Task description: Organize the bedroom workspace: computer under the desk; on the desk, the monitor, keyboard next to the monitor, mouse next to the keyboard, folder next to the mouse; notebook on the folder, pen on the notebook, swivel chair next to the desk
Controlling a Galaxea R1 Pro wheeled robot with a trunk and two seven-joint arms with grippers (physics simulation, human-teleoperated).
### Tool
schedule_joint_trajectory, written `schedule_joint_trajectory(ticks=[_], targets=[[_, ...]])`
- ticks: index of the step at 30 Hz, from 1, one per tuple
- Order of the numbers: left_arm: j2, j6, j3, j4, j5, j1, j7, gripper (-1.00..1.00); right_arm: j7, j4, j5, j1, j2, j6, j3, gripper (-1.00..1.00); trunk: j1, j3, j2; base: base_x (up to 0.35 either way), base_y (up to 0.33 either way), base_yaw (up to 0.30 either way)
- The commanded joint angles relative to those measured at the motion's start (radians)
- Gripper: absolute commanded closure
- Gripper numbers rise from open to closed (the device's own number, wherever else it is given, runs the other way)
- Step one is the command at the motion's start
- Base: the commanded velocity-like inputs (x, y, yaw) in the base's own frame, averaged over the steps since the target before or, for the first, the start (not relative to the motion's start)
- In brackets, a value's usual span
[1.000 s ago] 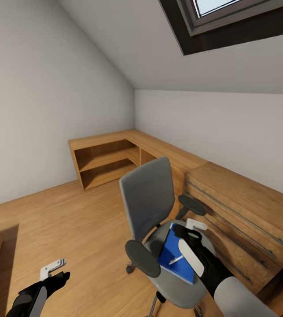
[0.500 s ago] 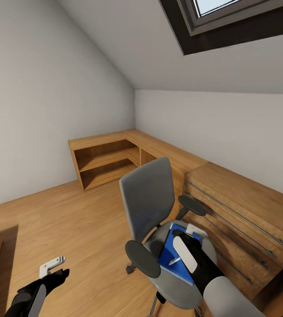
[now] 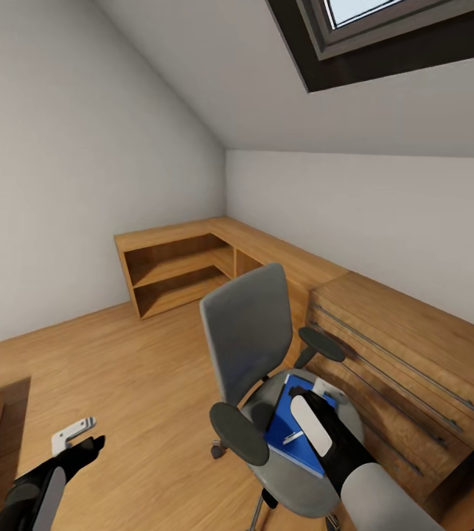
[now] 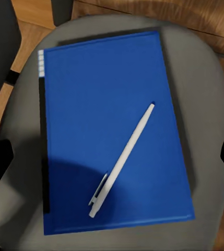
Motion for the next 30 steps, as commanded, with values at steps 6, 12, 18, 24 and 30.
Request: schedule_joint_trajectory(ticks=[6, 12, 18, 24, 30], targets=[[-0.014, 0.004, 0.014, -0.026, 0.01, 0.0, 0.008, -1.0, -0.005, 0.01, -0.006, -0.001, 0.0, 0.012, -0.011, -1.0, 0.004, -0.004, -0.008, 0.0, 0.0, 0.0], [-0.03, 0.0, 0.019, -0.039, 0.009, 0.0, 0.01, -1.0, -0.003, 0.018, -0.008, -0.001, 0.003, 0.074, -0.015, -1.0, 0.027, -0.023, -0.05, 0.0, 0.0, 0.0], [-0.033, 0.0, 0.019, -0.041, 0.008, 0.0, 0.01, -1.0, -0.004, 0.018, -0.066, -0.001, 0.003, 0.121, -0.018, -1.0, 0.05, -0.042, -0.092, 0.0, 0.0, 0.0], [-0.034, 0.001, 0.02, -0.041, 0.008, 0.0, 0.01, -1.0, -0.008, 0.017, -0.189, -0.001, -0.001, 0.153, -0.02, -1.0, 0.065, -0.054, -0.12, 0.0, 0.0, 0.0], [-0.034, 0.002, 0.02, -0.039, 0.007, 0.0, 0.01, -1.0, -0.005, 0.015, -0.204, -0.001, -0.004, 0.155, -0.022, -1.0, 0.065, -0.054, -0.12, 0.0, 0.0, 0.0]])
